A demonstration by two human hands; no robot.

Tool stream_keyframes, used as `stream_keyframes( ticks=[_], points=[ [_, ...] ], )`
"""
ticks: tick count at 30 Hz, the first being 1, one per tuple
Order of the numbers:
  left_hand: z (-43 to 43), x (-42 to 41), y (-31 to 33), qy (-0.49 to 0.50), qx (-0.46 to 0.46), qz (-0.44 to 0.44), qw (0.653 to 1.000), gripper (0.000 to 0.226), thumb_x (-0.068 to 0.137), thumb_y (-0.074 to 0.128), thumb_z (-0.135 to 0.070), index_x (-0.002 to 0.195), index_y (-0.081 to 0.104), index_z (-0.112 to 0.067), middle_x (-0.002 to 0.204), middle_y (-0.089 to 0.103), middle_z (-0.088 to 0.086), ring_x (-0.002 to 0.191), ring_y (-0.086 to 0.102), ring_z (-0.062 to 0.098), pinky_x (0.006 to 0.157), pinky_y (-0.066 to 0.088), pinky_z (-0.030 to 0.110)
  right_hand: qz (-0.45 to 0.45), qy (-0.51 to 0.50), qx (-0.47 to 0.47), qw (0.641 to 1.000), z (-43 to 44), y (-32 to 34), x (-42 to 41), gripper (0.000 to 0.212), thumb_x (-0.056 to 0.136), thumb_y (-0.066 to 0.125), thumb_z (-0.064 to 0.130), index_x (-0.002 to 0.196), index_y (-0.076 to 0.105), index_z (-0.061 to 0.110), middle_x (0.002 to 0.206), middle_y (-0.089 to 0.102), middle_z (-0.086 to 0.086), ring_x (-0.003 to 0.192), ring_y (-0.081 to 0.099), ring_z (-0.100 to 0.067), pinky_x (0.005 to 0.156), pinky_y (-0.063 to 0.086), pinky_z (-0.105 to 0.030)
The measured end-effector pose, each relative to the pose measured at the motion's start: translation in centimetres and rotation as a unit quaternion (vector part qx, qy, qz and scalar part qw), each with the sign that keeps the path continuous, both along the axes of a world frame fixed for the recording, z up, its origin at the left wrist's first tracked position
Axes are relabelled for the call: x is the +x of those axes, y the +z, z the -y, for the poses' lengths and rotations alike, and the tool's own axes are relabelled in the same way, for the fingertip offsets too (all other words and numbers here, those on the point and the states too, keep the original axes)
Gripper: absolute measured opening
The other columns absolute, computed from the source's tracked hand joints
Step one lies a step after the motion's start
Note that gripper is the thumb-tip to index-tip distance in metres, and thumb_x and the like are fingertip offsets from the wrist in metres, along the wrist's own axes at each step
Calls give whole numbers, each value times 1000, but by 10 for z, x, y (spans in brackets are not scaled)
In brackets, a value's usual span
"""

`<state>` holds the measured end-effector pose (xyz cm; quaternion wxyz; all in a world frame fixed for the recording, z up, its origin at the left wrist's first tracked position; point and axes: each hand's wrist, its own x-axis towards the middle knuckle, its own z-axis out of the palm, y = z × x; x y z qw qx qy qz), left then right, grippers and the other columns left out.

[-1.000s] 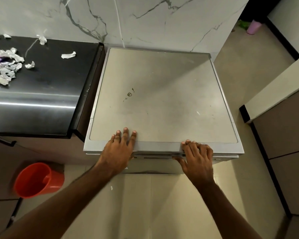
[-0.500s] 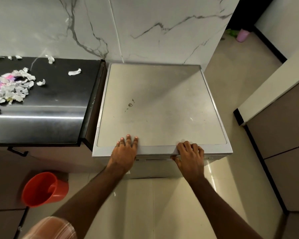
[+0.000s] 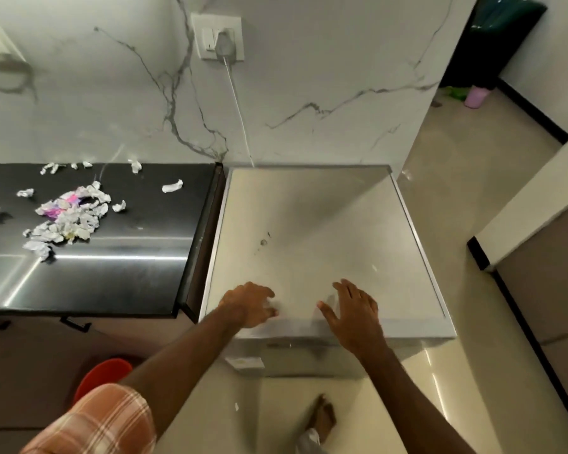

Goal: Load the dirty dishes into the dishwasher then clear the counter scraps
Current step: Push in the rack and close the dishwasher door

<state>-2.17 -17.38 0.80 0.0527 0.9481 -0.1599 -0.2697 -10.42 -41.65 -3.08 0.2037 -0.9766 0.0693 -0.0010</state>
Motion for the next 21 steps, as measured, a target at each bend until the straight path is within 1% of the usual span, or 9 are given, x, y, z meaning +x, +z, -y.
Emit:
stream_keyframes(
  ticks=[2,4,7,9,11,13,14,17,21],
  points=[
    [-3,22,12,35,-28,-19,999,62,88,58,-67,139,55,-32,142,58,-5,128,56,20,108,45,43,-16,14,23,1000,-5,10,25,62,100,53,55,152,43,22,161,41,-3,147,40,-24,121,28,-42],
    [-6,54,30,60,-37,-5,998,61,90,59,-64,141,54,-32,145,55,-4,130,55,19,110,44,41,-18,37,40,998,-7,26,60,62,102,52,52,155,38,22,164,36,-4,151,33,-23,123,24,-41],
    [-10,105,60,68,-53,61,994,61,94,61,-55,146,50,-25,153,47,-1,137,47,19,115,37,36,22,73,41,996,-7,55,116,61,103,51,49,156,37,21,166,33,-5,152,31,-24,123,23,-43],
    [-13,136,83,67,-58,105,991,65,95,61,-52,150,44,-22,160,37,2,145,37,21,119,32,38,48,85,36,995,-9,77,151,61,103,52,48,156,38,21,165,33,-5,152,32,-24,122,23,-43],
    [-14,167,104,79,-58,136,986,69,94,62,-51,153,39,-24,166,24,3,148,33,26,118,34,45,69,91,43,992,-11,100,182,62,102,54,47,155,38,20,165,34,-6,151,32,-25,122,23,-43],
    [-16,201,123,84,-58,169,980,73,92,65,-51,154,36,-25,168,15,3,147,36,31,115,38,50,89,101,46,990,-15,121,210,64,101,55,47,156,37,20,165,33,-6,152,31,-25,122,22,-44],
    [-18,218,130,84,-62,182,978,74,91,67,-50,154,36,-25,168,12,4,146,35,32,114,39,51,96,107,43,989,-16,130,223,64,101,55,47,156,37,19,165,33,-6,152,31,-26,123,22,-45],
    [-26,267,154,82,-63,205,973,79,88,68,-53,154,36,-22,170,-1,6,150,27,34,118,35,49,113,121,34,986,-23,153,254,66,101,55,48,157,34,19,167,29,-7,154,27,-27,124,23,-49],
    [-34,318,192,78,-50,235,967,87,91,71,-41,159,22,-19,166,-23,12,143,38,41,112,43,50,137,123,34,982,-33,179,286,68,102,55,47,160,30,20,170,23,-6,157,18,-25,127,18,-49]
  ],
)
